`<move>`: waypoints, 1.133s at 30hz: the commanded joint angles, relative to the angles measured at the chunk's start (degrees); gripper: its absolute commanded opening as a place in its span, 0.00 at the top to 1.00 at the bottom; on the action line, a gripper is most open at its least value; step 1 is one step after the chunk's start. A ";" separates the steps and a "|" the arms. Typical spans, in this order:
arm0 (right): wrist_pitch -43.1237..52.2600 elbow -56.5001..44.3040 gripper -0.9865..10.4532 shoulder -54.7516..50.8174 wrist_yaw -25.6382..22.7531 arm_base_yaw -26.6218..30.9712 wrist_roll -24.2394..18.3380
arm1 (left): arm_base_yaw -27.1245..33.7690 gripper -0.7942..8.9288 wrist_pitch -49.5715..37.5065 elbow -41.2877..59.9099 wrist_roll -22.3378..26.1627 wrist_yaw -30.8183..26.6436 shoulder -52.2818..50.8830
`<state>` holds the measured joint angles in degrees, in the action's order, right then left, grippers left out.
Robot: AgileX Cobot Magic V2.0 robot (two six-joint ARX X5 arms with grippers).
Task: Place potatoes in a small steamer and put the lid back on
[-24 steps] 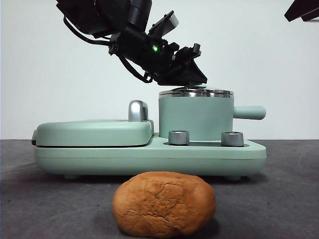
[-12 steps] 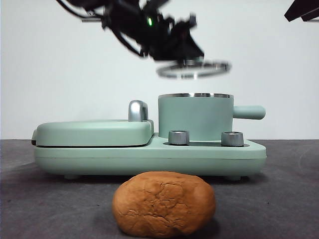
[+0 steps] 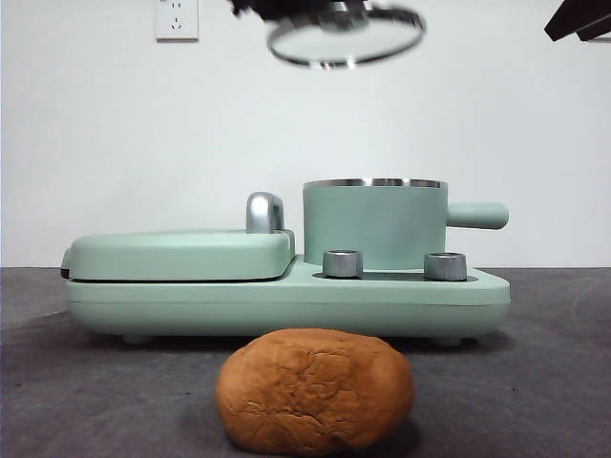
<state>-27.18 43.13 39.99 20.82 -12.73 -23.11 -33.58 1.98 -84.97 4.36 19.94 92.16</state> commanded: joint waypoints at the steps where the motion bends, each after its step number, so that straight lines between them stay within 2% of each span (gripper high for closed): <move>1: 0.55 0.96 0.62 0.33 0.15 -0.31 1.70 | -0.11 0.90 2.40 -1.64 1.90 -1.92 -3.28; 6: 0.52 0.96 0.62 0.33 0.15 -1.36 1.70 | 0.42 0.90 10.58 -0.81 3.56 -2.67 -8.92; 14: 0.04 0.96 0.62 0.35 0.09 -5.64 1.70 | 2.43 0.90 16.20 6.95 3.74 -4.11 -20.35; 23: -0.24 0.96 0.62 0.42 0.00 -10.29 1.73 | 4.85 0.90 19.30 19.30 -0.33 -7.26 -34.80; 28: -2.93 0.96 0.59 2.32 -0.02 -14.91 3.58 | 5.20 0.90 22.91 23.26 -1.68 -10.58 -41.35; 34: -2.82 0.96 0.58 8.92 -0.31 -23.69 3.58 | 5.70 0.90 25.70 23.65 -1.90 -12.57 -44.70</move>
<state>-30.55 43.16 48.14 20.69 -35.44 -20.47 -27.79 29.02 -60.58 2.94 7.46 47.48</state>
